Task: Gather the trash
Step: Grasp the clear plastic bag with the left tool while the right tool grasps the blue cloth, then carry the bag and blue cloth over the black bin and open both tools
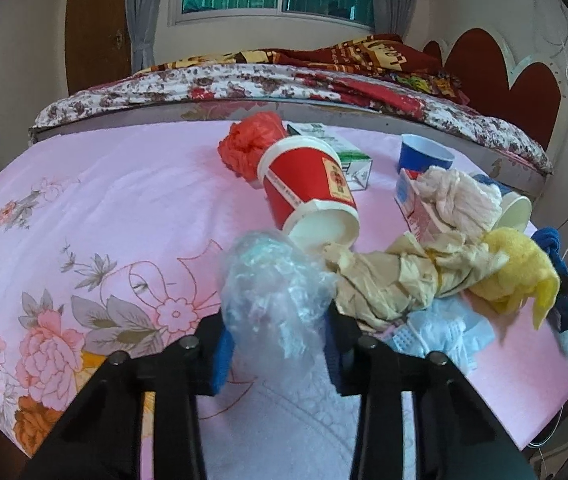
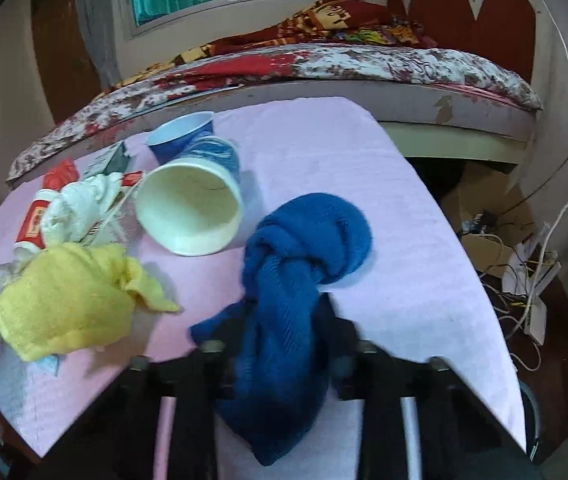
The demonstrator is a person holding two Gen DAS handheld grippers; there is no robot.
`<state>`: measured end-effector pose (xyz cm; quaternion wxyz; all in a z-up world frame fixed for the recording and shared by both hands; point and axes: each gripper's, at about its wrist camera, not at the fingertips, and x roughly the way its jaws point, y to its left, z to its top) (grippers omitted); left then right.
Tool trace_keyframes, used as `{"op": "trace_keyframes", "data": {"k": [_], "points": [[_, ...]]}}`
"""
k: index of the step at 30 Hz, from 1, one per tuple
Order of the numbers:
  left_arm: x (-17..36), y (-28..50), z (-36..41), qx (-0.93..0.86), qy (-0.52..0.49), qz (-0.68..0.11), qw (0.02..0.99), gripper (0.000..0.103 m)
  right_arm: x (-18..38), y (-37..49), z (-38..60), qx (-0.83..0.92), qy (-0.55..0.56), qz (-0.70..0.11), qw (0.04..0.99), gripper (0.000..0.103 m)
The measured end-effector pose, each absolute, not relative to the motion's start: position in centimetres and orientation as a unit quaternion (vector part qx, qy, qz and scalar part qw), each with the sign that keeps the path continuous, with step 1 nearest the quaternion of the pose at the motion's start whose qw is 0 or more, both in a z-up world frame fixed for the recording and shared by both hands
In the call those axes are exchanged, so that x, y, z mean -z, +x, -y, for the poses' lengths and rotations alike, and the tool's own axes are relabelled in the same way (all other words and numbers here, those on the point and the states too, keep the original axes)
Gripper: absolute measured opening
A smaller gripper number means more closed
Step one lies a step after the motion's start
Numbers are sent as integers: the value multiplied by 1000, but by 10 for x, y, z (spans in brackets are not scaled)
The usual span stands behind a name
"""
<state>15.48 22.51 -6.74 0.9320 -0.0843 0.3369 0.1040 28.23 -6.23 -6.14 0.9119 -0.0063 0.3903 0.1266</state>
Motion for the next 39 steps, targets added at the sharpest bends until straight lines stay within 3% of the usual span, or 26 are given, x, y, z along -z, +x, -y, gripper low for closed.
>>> {"op": "trace_keyframes", "data": {"k": [2, 15, 27, 39], "points": [[61, 148, -226, -105, -86, -328, 935, 38, 59, 278, 60, -130, -12, -383, 914, 17], [23, 113, -186, -77, -55, -291, 952, 38, 12, 226, 93, -134, -13, -315, 939, 15], [10, 110, -90, 34, -22, -285, 958, 38, -8, 172, 169, -87, -31, -311, 946, 15], [19, 103, 16, 157, 14, -305, 939, 38, 8, 129, 241, -54, -37, -340, 938, 15]]}}
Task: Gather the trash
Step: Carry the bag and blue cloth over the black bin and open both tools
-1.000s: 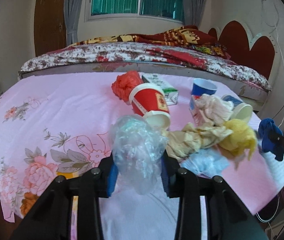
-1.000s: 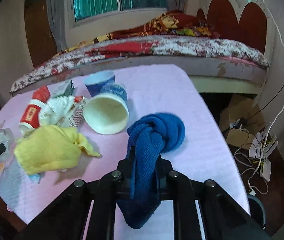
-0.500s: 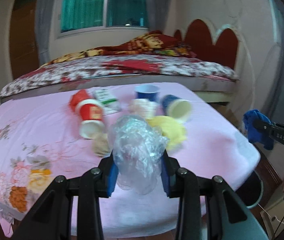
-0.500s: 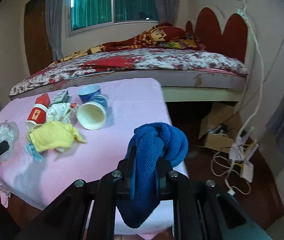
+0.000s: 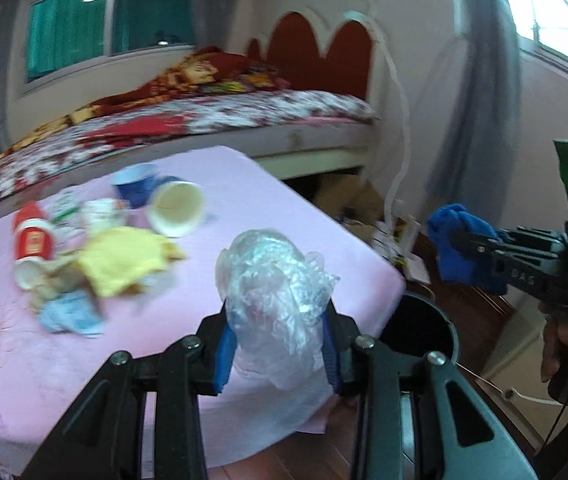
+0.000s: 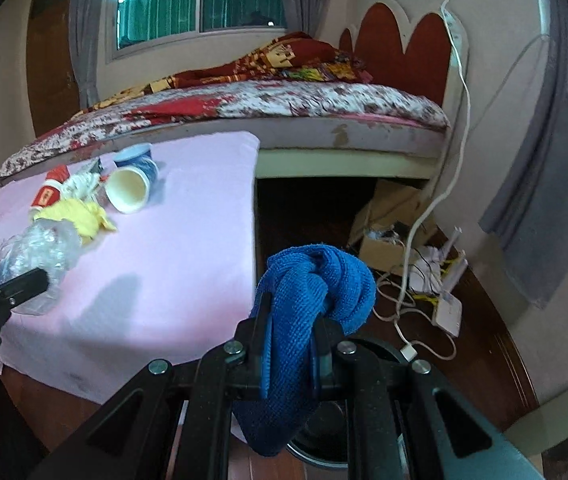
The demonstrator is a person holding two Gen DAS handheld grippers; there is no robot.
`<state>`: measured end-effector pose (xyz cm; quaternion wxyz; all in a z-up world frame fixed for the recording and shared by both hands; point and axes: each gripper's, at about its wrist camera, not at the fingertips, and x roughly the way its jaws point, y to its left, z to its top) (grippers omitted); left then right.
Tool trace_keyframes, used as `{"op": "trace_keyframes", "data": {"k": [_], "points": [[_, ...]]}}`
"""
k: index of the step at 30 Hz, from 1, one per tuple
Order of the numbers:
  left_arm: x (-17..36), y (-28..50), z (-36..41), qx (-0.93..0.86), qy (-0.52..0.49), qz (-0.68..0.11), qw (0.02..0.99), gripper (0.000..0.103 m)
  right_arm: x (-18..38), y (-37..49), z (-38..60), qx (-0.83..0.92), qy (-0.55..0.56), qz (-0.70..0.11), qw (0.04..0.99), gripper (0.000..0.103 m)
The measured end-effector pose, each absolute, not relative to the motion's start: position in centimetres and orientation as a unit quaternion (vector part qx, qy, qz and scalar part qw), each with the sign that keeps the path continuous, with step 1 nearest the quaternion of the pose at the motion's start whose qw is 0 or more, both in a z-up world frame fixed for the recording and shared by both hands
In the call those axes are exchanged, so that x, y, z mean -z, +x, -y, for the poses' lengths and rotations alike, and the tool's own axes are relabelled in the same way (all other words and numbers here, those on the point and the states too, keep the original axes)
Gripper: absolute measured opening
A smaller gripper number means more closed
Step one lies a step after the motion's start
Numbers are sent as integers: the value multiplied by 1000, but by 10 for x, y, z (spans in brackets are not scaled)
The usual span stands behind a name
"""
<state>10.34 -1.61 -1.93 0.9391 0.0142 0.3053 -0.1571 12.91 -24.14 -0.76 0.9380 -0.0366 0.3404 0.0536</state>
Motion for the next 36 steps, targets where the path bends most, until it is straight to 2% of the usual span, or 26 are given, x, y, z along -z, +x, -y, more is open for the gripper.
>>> {"op": "trace_keyframes", "data": {"k": [10, 18, 32, 33, 34, 35, 36], "points": [[41, 89, 100, 235, 35, -339, 910, 38, 32, 101, 301, -25, -31, -373, 927, 15], [69, 96, 147, 269, 43, -378, 885, 38, 74, 92, 336, -29, -37, -416, 908, 15], [124, 128, 193, 279, 40, -443, 851, 38, 143, 139, 357, -78, -42, -474, 876, 15], [126, 131, 194, 281, 38, -447, 849, 40, 150, 145, 359, -83, -38, -483, 871, 15], [129, 132, 196, 279, 36, -450, 848, 48, 154, 147, 359, -88, -35, -489, 867, 16], [131, 134, 198, 277, 34, -456, 845, 57, 162, 151, 359, -91, -37, -498, 861, 29], [134, 134, 198, 272, 33, -462, 844, 78, 172, 156, 360, -75, -51, -513, 854, 45]]}}
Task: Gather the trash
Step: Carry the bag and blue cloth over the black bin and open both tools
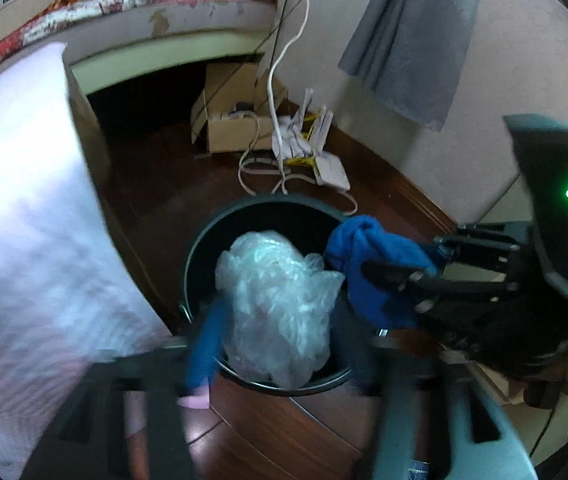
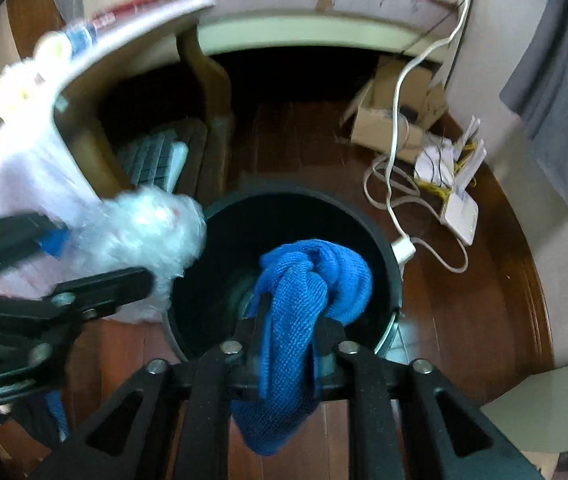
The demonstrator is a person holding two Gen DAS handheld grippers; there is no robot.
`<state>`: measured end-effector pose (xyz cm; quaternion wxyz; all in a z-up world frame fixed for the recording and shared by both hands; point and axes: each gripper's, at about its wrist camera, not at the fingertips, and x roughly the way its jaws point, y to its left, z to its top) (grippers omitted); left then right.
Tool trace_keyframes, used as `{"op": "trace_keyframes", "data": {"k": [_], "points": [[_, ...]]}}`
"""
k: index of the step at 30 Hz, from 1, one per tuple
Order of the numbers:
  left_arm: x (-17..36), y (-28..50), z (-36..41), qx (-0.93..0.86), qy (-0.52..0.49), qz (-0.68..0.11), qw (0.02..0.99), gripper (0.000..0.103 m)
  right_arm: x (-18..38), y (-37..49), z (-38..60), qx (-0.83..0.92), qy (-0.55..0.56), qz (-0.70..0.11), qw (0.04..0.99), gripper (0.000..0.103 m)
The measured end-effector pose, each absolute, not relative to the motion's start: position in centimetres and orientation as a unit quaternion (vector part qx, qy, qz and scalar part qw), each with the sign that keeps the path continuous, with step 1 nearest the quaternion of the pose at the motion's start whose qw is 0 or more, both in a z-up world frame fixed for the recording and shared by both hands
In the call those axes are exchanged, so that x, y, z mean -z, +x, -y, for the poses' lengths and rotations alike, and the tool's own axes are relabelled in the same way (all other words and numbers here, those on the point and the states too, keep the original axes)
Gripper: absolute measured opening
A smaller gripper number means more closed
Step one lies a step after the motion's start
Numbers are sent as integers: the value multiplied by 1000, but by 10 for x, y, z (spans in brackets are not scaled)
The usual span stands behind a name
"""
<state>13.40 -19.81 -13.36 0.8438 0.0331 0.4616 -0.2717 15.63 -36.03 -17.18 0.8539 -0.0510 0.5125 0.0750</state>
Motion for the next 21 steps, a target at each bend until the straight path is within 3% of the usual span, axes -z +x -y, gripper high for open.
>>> {"op": "trace_keyframes", "data": {"k": [1, 2, 7, 21], "points": [[134, 135, 197, 264, 31, -458, 848, 87, 180, 159, 365, -58, -54, -522, 849, 86], [134, 135, 196, 259, 31, -456, 851, 88, 183, 161, 369, -56, -49, -525, 848, 103], [136, 131, 190, 244, 44, -466, 850, 88, 187, 159, 393, -18, -38, -539, 841, 103], [98, 102, 159, 211, 39, -441, 872, 92, 129, 133, 385, 13, -24, -514, 858, 103]]}}
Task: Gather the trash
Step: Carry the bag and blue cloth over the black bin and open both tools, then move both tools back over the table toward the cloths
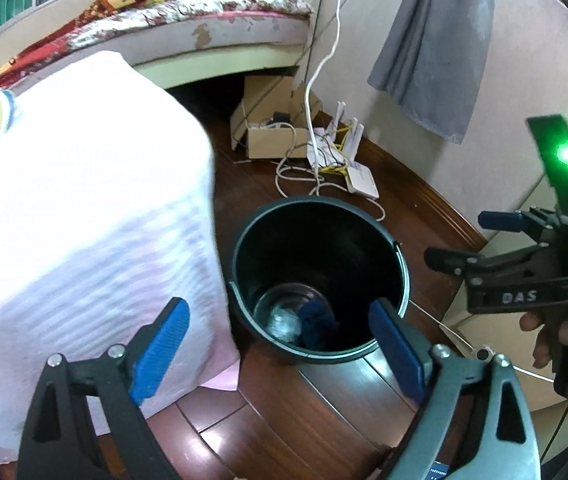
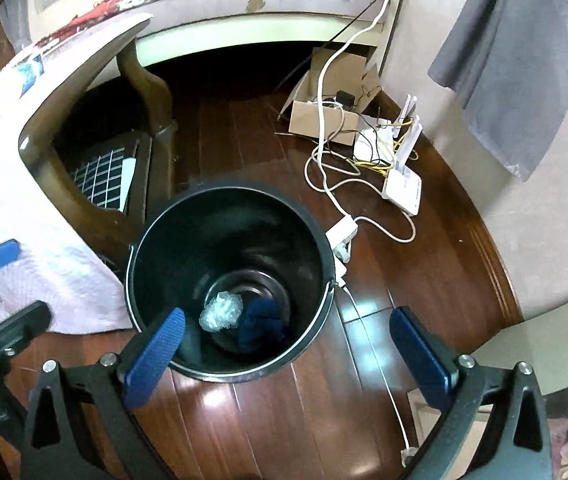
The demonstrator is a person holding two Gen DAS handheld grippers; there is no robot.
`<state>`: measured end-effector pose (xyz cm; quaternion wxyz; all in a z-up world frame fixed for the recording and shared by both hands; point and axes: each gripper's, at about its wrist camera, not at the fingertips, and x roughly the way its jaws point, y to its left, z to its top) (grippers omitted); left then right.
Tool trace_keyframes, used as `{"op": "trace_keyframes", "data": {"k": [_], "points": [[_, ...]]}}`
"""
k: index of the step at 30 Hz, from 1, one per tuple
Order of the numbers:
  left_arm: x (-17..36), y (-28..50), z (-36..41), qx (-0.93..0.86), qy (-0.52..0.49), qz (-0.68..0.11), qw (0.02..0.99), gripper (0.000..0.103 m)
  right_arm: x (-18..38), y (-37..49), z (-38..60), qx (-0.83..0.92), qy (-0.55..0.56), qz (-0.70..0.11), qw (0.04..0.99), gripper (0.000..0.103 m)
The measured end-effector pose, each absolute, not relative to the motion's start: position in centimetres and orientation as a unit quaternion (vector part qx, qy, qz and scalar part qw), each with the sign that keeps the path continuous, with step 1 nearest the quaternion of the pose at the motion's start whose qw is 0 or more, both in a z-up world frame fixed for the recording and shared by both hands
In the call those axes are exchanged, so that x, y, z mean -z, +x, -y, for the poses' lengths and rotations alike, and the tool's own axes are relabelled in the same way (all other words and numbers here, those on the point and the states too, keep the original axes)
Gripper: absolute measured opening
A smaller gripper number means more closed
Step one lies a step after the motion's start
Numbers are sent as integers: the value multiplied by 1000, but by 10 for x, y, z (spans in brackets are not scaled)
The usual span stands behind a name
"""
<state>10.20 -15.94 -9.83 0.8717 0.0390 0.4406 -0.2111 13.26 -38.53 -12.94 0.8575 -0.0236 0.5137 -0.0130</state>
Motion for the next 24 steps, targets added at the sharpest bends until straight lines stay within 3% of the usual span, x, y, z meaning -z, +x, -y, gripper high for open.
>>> {"op": "trace_keyframes", "data": {"k": [8, 24], "points": [[61, 83, 113, 183, 36, -405, 895, 92, 121, 131, 350, -10, -54, -508, 859, 103], [9, 93, -15, 38, 2, -331, 943, 97, 12, 156, 197, -124, -78, -368, 918, 103]]}}
